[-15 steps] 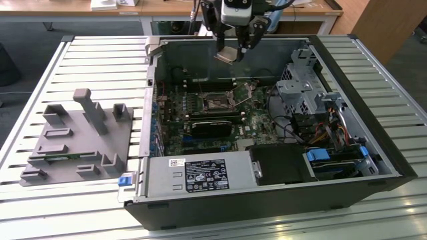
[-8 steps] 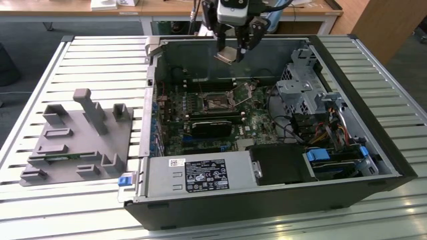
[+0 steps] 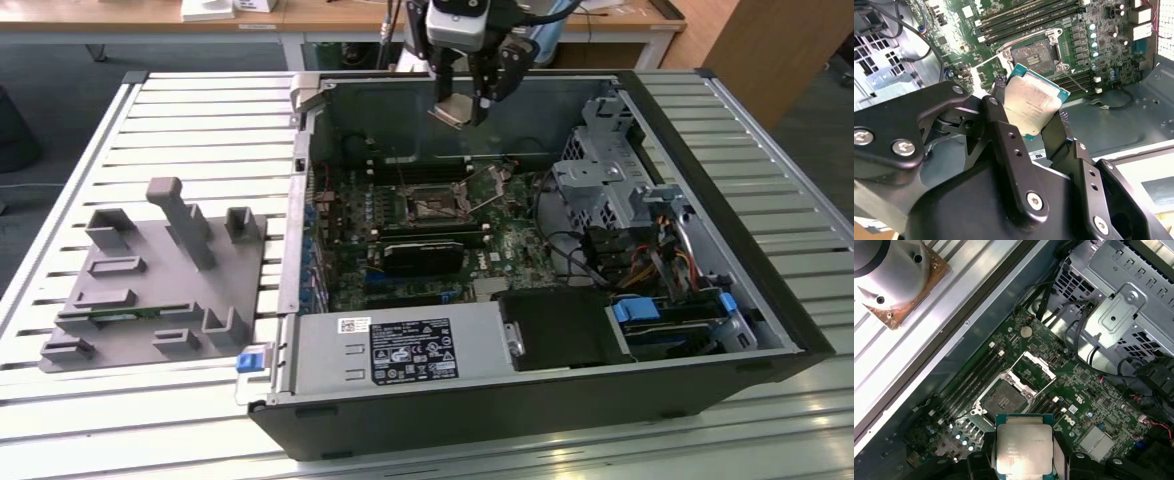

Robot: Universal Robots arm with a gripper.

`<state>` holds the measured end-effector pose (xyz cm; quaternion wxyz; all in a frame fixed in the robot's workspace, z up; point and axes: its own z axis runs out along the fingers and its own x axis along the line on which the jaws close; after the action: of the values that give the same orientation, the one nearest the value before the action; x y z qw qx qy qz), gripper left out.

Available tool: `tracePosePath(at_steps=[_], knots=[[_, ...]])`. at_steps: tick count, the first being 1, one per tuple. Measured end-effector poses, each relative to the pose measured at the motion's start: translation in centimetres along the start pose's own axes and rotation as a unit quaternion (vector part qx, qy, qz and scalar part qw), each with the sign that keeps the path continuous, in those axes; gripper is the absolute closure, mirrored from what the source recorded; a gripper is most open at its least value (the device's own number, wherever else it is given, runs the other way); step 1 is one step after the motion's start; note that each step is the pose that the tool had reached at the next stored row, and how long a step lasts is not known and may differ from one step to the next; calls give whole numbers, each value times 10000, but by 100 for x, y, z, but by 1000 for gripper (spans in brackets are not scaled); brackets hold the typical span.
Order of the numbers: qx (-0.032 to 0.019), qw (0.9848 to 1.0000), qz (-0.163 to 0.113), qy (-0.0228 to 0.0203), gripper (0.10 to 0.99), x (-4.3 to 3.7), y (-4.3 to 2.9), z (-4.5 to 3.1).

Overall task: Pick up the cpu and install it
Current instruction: 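Place the cpu into insertion slot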

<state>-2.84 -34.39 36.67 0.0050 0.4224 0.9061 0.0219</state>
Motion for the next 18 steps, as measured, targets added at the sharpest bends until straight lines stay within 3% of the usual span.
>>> tracePosePath(at_steps=[18], knots=[[-4,9989,465,-20,545,0,0,5]])
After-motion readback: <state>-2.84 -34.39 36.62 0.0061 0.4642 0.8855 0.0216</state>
